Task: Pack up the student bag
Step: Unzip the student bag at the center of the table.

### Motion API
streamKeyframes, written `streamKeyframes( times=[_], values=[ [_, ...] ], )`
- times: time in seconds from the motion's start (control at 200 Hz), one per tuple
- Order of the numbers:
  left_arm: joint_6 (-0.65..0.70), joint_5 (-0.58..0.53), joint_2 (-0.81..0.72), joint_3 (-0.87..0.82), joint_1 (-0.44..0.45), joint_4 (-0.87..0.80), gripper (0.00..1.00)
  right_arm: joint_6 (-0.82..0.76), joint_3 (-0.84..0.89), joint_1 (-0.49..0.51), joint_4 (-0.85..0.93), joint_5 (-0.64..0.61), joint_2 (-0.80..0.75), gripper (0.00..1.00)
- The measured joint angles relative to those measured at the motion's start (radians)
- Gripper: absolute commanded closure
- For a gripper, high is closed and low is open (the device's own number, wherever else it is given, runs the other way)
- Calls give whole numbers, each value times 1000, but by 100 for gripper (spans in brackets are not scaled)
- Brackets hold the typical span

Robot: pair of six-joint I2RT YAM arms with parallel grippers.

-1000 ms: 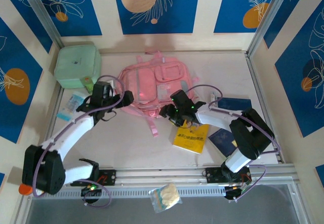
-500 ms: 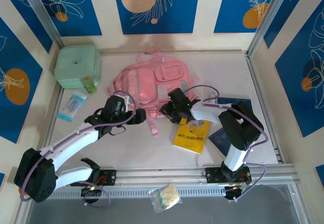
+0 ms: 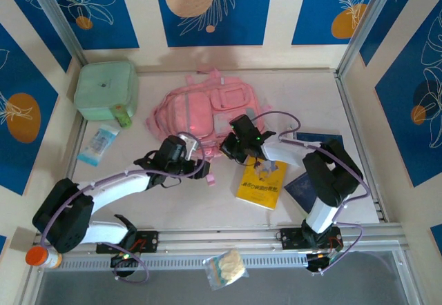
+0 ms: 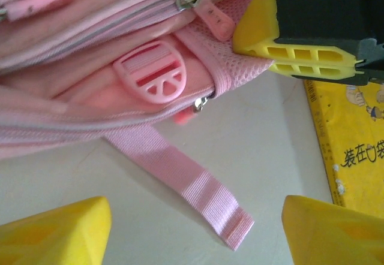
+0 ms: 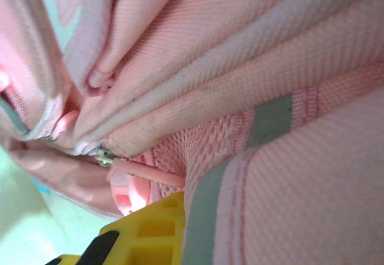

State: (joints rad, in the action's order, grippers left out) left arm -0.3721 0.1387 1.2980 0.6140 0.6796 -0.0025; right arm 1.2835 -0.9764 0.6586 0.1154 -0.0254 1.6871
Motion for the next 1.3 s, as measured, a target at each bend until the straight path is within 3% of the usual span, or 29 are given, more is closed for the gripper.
streamKeyframes(
  times=[0.185,0.485,0.94,1.06,1.301],
  values=[
    [50,0,0,0,6,56,41,0,-31,0,32,15,-53,100],
    [87,-86,5,-27,90,156,43,4,-56,-7,66,34,-80,100],
    [103,-204,204,78,93,211,48,4,-77,-15,98,40,-80,100],
    [103,-239,238,93,95,232,60,4,-77,-19,99,37,-80,100],
    [92,-264,280,114,96,261,70,4,-77,-28,99,29,-80,100]
  ],
)
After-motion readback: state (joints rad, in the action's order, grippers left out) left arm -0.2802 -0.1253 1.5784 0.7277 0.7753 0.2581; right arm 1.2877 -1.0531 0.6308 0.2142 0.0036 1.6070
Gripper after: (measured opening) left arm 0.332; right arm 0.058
